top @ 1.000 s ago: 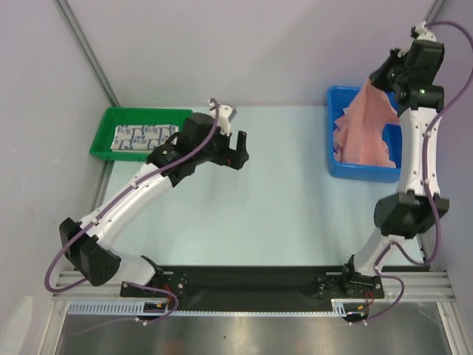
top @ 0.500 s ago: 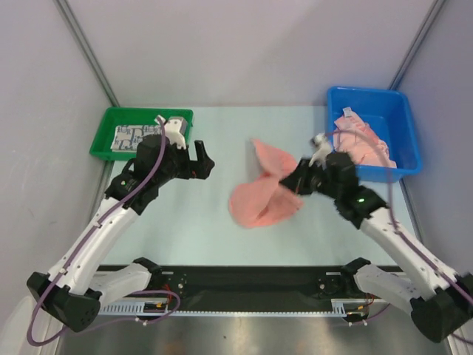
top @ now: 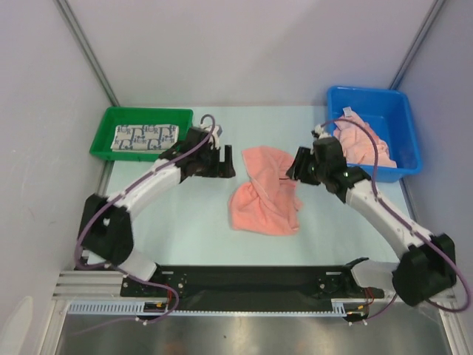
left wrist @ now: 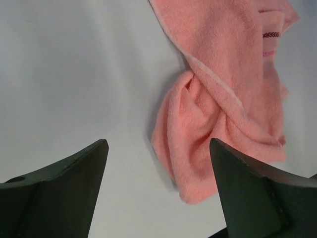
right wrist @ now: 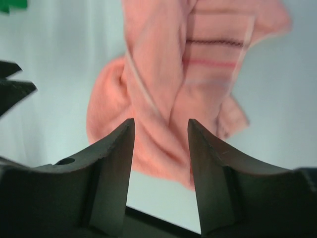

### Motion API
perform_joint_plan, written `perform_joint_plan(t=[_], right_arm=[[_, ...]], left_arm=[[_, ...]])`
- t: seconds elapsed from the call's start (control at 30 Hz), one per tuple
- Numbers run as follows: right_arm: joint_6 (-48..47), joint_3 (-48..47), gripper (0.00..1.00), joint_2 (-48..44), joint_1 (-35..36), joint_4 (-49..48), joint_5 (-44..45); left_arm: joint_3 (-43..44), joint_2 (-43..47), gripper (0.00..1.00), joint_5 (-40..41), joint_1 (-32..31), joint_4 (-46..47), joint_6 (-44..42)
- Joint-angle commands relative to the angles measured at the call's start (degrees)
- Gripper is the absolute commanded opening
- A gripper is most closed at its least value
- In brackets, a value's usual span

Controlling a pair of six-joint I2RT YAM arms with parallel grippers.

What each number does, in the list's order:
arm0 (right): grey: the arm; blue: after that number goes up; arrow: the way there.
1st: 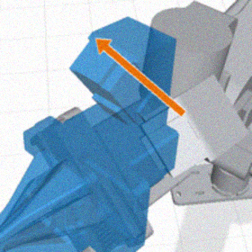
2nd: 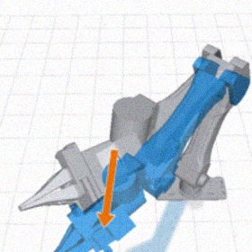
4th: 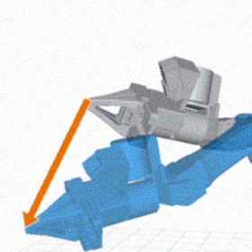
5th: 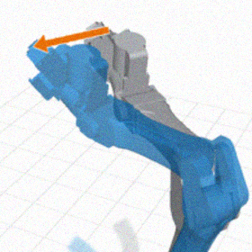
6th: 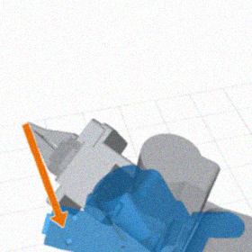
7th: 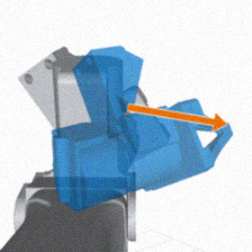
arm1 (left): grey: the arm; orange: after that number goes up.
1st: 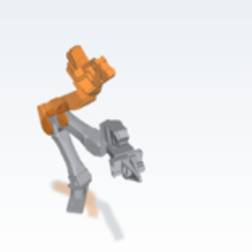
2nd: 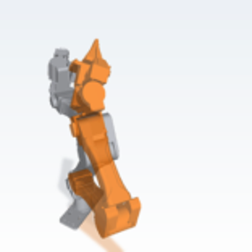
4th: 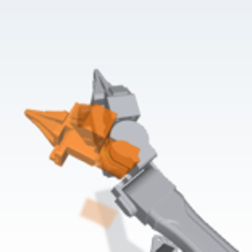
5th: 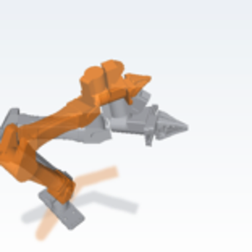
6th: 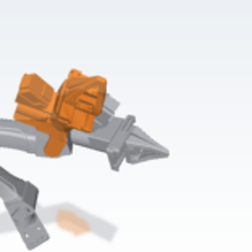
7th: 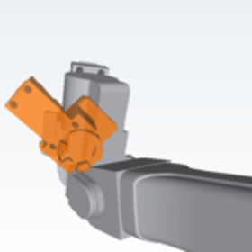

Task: Fold and stack the towels
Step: Flatten out the crumpled towel

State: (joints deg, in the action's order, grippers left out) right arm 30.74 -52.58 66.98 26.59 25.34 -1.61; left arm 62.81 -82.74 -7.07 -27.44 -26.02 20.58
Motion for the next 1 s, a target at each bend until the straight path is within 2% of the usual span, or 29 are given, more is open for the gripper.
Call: perform_joint_plan(t=[0.0,0.03,0.07,0.1,0.17,0.2,0.33,0.4,0.57,0.63,0.73,0.83,0.93,0.97], right_arm=[[-5.0,-8.8,0.51,10.3,-7.5,-4.0,-0.4],[-5.3,-11.7,0.45,13.7,-8.8,-3.0,-0.7],[-5.2,-14.0,0.43,18.7,-10.1,-2.0,-0.6],[-5.2,-17.5,0.41,21.2,-11.2,-1.4,-0.5],[-3.4,-19.6,0.4,24.8,-11.6,-1.0,0.6],[-2.5,-20.3,0.4,27.6,-11.6,-1.3,0.9],[1.9,-20.8,0.36,32.4,-12.2,-3.3,4.0],[4.7,-20.0,0.38,33.6,-12.1,-4.4,6.7],[8.3,-14.6,0.36,32.3,-11.0,-9.1,8.8],[9.1,-13.3,0.36,31.0,-11.1,-10.7,9.7],[9.6,-11.9,0.36,30.1,-11.2,-11.1,10.3],[10.2,-9.7,0.36,29.1,-11.3,-12.0,12.0],[11.6,-7.2,0.4,28.2,-11.4,-13.1,13.7],[12.8,-6.7,0.41,27.9,-11.4,-13.8,14.0]], left_arm=[[12.5,-10.1,0.89,-2.5,-0.3,5.6,0.2],[15.6,-12.9,0.88,-1.4,-0.2,5.5,0.1],[18.8,-15.6,0.87,-0.6,-0.2,4.8,-0.7],[25.9,-22.2,0.86,0.3,-0.2,2.0,-1.2],[33.8,-29.1,0.83,3.2,-0.2,-1.6,-1.8],[40.6,-35.0,0.8,3.6,-0.1,-2.8,-2.1],[55.3,-48.3,0.77,4.2,-0.2,-7.9,-3.0],[61.9,-52.2,0.76,5.2,-0.2,-9.7,-3.4],[62.8,-57.0,0.72,6.1,-0.2,-9.1,-2.1],[62.2,-57.4,0.72,9.2,-0.4,-10.4,-1.3],[57.8,-56.5,0.7,10.5,-0.4,-9.3,0.0],[53.3,-55.1,0.7,8.1,-0.4,-5.2,0.9],[53.6,-56.4,0.66,5.4,-0.3,-5.1,1.8],[54.3,-56.8,0.6,5.1,-0.4,-5.8,2.0]])
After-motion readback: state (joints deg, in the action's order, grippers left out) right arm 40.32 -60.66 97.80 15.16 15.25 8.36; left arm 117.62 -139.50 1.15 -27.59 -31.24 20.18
